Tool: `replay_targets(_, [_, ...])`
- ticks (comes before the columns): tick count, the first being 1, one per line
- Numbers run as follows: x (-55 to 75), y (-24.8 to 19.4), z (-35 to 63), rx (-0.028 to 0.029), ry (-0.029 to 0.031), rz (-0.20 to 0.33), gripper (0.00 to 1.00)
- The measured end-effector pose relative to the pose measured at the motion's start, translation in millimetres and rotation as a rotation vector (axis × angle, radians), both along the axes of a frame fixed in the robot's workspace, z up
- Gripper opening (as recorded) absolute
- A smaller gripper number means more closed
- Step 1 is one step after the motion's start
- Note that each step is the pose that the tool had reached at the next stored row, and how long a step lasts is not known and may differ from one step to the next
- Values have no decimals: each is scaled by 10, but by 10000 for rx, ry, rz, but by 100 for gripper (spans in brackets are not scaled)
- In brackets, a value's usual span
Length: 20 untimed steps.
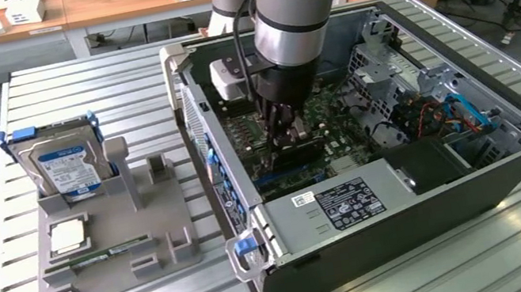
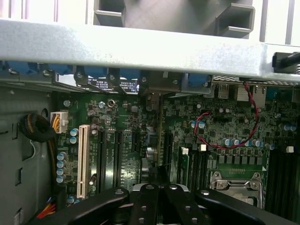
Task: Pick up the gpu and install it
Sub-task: 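Press down on the gpu until it lock into place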
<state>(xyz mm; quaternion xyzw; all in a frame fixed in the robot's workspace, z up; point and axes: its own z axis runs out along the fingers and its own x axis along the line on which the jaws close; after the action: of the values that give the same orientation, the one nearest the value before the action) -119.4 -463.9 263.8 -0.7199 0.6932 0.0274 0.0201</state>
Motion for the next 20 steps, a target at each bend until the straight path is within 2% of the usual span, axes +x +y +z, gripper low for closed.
replay_targets(10, [0,1,-25,10,1,1,11])
replay_targets(11, [-1,2,-3,25,5,-1,11])
replay_targets(13, [-1,0,89,3,40,-1,11])
replay_targets(16, [2,0,218,7,81,2,11])
replay_targets(19, [41,0,325,14,173,1,11])
replay_targets(20, [70,0,345,20,220,0,11])
